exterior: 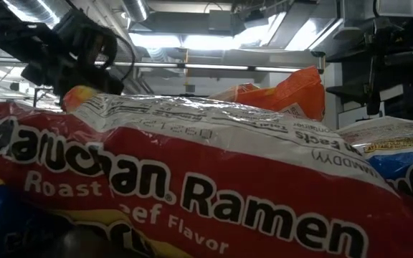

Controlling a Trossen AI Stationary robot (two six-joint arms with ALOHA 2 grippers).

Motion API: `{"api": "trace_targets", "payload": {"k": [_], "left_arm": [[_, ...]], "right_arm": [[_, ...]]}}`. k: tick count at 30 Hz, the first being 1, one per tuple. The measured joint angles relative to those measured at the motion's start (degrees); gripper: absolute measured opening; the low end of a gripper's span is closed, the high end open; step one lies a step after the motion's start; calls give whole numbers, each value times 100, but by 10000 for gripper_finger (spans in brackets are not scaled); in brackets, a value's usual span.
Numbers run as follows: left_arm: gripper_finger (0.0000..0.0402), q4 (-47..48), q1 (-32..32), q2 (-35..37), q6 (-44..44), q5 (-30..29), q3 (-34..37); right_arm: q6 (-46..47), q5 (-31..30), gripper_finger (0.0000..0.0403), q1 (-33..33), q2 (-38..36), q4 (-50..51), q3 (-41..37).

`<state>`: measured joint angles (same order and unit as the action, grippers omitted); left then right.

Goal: Sort Maruchan noodles
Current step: Put the orange noodle pack into the left transparent bin

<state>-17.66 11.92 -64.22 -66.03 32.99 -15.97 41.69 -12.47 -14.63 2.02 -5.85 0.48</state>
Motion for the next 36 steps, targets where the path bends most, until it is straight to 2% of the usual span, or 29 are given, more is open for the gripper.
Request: {"api": "trace_targets", "payload": {"k": [6,8,13,19,23,28,36], "left_arm": [[16,-1,6,721,-524,-108,0],[16,-1,5,980,-669,-308,0],[16,-320,7,1583,-927,-1077,0],[16,-988,22,2043,-1017,-2484,-2],[16,-1254,170,2147,-575,-3590,-31],[16,-1146,543,2085,343,-4751,-271],[16,-1107,1142,1541,387,-5579,-387]], "right_arm": [[0,0,324,0,0,0,1],[0,0,324,0,-2,0,1],[-2,0,324,0,-2,2,1],[-7,-50,324,0,-2,15,1],[-7,-52,324,0,-1,60,0],[-7,-57,324,0,0,164,-1],[-6,-59,324,0,-2,188,0]]}}
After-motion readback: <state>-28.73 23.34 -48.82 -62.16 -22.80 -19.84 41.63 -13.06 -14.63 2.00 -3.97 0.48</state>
